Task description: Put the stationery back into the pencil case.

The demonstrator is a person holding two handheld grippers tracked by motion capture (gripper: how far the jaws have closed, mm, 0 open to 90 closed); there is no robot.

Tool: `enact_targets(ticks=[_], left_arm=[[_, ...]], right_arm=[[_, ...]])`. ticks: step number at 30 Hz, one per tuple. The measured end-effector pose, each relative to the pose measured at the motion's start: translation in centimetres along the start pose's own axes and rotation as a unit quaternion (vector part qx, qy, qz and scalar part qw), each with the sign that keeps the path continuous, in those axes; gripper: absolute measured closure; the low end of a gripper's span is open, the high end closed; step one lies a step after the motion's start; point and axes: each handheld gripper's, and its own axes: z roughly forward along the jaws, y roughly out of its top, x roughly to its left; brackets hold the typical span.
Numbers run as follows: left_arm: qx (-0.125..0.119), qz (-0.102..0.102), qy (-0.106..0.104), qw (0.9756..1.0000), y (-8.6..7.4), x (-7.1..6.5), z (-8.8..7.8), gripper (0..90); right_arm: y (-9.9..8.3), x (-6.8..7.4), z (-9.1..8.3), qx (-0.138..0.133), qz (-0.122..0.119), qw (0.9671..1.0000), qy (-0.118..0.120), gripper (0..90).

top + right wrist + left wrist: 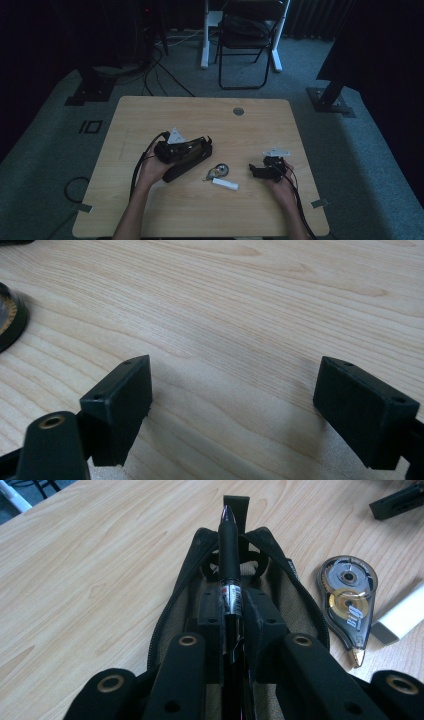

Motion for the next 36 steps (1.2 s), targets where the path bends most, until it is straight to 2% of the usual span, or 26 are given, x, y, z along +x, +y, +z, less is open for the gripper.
enact_targets(ticks=[15, 36], left_arm=[[0.022, 0.004, 0.001, 0.9998, -0.6, -0.4, 0.7, 79.1], [0.038, 0.01, 0.002, 0.9992, -0.6, -0.7, 1.2, 78.6]], right_arm=[[0.0, 0.0, 0.0, 0.0, 0.0, 1.0, 0.0, 15.7], [0.0, 0.0, 0.0, 0.0, 0.0, 1.0, 0.0, 15.8]])
